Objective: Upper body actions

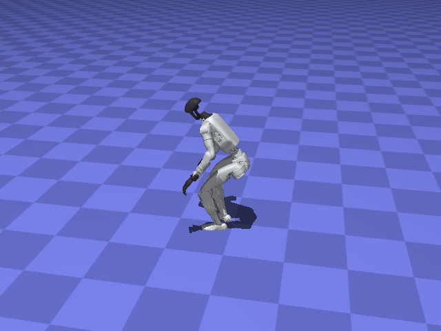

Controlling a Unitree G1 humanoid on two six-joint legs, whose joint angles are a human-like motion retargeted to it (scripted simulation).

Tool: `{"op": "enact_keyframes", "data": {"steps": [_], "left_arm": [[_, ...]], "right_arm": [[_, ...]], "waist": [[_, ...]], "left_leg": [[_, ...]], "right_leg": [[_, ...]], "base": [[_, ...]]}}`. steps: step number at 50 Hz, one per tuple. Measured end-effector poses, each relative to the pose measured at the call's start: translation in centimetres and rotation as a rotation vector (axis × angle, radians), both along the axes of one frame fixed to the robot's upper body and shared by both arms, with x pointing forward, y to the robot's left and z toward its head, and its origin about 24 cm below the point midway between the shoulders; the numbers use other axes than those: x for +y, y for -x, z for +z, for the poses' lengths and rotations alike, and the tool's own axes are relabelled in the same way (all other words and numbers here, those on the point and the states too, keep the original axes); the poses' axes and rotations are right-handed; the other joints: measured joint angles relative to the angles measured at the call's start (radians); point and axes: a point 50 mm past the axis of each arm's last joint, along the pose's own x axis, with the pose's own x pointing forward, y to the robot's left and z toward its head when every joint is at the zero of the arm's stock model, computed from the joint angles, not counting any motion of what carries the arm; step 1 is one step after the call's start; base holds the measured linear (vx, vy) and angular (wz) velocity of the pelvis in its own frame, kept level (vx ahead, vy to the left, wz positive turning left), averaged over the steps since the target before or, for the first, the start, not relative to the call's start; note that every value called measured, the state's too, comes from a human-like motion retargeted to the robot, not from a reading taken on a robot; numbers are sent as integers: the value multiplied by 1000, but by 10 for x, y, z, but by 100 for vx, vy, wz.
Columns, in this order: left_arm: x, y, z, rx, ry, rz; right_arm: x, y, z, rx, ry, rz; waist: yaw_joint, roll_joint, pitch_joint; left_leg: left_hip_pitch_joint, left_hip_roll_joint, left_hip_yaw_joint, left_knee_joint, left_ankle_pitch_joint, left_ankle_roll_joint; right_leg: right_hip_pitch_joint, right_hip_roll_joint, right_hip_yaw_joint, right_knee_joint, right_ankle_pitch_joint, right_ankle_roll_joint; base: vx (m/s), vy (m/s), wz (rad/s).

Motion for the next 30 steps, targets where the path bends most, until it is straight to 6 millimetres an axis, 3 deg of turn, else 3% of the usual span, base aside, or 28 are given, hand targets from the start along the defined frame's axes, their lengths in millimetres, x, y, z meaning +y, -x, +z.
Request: {"op": "enact_keyframes", "data": {"steps": [5, 12, 19, 30], "left_arm": [[-11, -1, 20, -98, 21, -40], [-15, 0, 14, -88, 63, -41], [-15, 4, -17, 22, 85, -15], [-27, 13, -56, 113, 41, 39]], "right_arm": [[-1, 3, 21, -112, -22, -1], [2, 6, 25, -217, -4, -30], [14, 2, 4, -237, -11, -75], [32, 8, -37, 6, 75, -101]], "waist": [[3, 5, -9], [-10, 13, -27], [-16, 14, -74], [-39, 35, -114]], "left_leg": [[-77, -14, 21, 111, -24, 34], [-88, -17, 32, 199, -34, 73], [-44, 26, 21, 262, -15, 78], [63, 41, 6, 300, -13, 112]], "right_leg": [[-75, -17, 8, 118, -32, -46], [-81, -37, 30, 198, -39, -48], [-9, -26, 33, 217, -22, -25], [124, -48, 45, 225, 8, 30]], "base": [[-7, 2, 4], [-4, 4, -7], [-7, 0, -21], [-6, 5, -3]]}}
